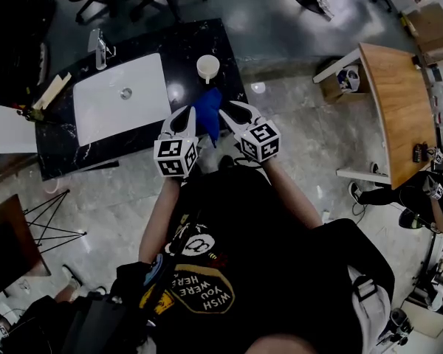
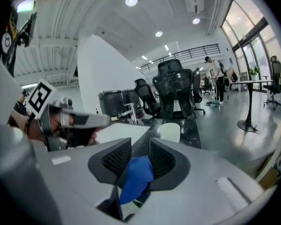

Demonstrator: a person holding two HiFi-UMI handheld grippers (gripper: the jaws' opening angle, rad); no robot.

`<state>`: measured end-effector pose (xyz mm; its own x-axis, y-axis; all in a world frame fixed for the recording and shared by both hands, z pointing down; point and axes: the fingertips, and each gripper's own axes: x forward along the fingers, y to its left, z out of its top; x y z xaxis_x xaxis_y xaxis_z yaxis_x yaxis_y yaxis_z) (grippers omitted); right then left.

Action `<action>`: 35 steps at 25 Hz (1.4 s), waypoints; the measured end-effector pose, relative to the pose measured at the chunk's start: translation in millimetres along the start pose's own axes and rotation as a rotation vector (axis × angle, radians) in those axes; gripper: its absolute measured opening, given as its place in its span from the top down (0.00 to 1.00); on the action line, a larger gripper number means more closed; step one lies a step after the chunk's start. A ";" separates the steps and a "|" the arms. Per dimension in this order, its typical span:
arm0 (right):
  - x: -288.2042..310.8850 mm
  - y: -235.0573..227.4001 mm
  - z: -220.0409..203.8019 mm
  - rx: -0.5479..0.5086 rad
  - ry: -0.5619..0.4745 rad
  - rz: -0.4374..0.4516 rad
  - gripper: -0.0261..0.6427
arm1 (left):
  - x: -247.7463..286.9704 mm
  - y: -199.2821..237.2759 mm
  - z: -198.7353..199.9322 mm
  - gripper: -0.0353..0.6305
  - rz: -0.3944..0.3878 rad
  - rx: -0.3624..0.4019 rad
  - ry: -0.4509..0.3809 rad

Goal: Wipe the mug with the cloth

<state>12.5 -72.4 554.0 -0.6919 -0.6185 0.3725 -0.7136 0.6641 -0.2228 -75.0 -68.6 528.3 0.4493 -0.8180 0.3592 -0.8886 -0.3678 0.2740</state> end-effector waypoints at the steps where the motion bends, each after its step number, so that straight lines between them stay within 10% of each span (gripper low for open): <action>1: 8.1 1.3 -13.4 -0.026 0.039 0.006 0.80 | -1.3 3.6 -2.0 0.94 0.002 -0.002 0.004; 14: 111.9 12.6 -111.0 -0.398 0.348 -0.049 0.57 | -31.3 41.2 -34.2 0.94 0.010 -0.051 0.076; 19: 114.2 4.9 -112.3 -0.314 0.323 -0.001 0.79 | -12.5 41.0 -34.0 0.94 -0.005 -0.069 0.089; 24: 85.4 -31.3 -85.5 -0.095 0.221 0.123 0.80 | 37.4 41.5 -15.6 0.94 -0.050 -0.146 0.047; 31: 65.9 -137.8 -31.2 0.136 0.030 0.077 0.80 | 146.0 52.8 11.0 0.94 -0.081 -0.195 0.003; 35: 111.3 -166.6 15.3 0.314 -0.084 0.164 0.80 | 190.5 73.7 24.3 0.94 -0.091 -0.395 -0.081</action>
<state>52.6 -258.3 618.8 -0.7970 -0.5557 0.2365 -0.5824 0.6037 -0.5444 -57.2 -262.3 595.2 0.5022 -0.8277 0.2506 -0.7344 -0.2551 0.6289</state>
